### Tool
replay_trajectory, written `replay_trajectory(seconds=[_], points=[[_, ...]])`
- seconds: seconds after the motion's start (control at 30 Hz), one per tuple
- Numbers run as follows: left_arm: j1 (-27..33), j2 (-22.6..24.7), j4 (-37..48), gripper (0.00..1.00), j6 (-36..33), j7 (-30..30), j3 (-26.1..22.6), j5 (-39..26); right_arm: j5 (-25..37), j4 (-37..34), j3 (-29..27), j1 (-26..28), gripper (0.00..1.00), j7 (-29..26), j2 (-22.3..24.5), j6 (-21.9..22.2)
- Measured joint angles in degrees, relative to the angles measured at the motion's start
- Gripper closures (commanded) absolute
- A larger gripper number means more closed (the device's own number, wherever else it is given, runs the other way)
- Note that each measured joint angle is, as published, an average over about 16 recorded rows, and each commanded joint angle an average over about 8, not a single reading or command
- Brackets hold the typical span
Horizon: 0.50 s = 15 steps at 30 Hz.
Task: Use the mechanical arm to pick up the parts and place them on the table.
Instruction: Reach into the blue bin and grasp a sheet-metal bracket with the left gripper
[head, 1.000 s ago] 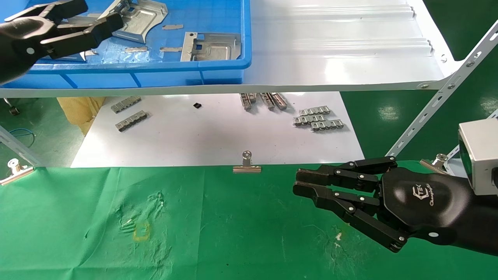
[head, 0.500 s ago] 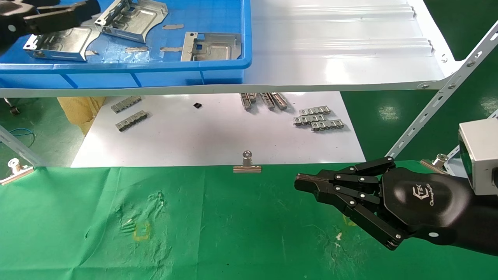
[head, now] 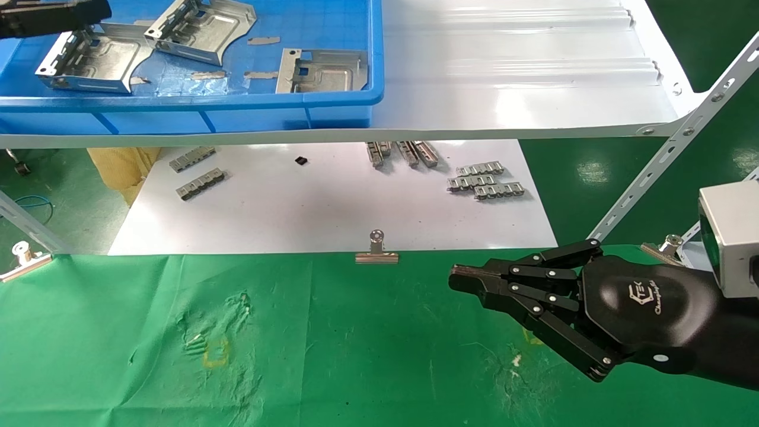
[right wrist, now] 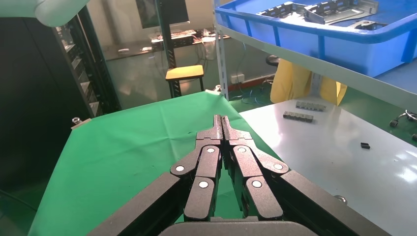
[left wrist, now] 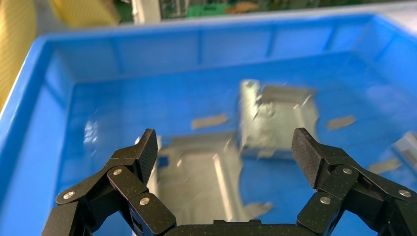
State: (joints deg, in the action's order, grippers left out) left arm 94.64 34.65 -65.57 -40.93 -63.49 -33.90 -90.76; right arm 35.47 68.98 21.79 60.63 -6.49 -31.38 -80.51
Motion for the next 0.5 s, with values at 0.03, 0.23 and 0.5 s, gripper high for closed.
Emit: replay_trajectory(seconds=[0.03,0.23,0.5], points=[[0.3,-0.2,-0.1,0.0,0.0,-1.4,-0.3,-1.1,0.0,0.0,0.0,0.0,1.0,0.0,0.0,0.0],[1.4,-1.0,-1.0,0.0,0.0,-9.7,-1.9,-8.0,0.0,0.0,0.0,0.0,1.0,0.0,0.0,0.0],[1.6,-0.9,-2.1,0.05,0.5,-18.8,-3.2,-16.2,0.0,0.0,0.0,0.0,1.0,0.0,0.0,0.0]])
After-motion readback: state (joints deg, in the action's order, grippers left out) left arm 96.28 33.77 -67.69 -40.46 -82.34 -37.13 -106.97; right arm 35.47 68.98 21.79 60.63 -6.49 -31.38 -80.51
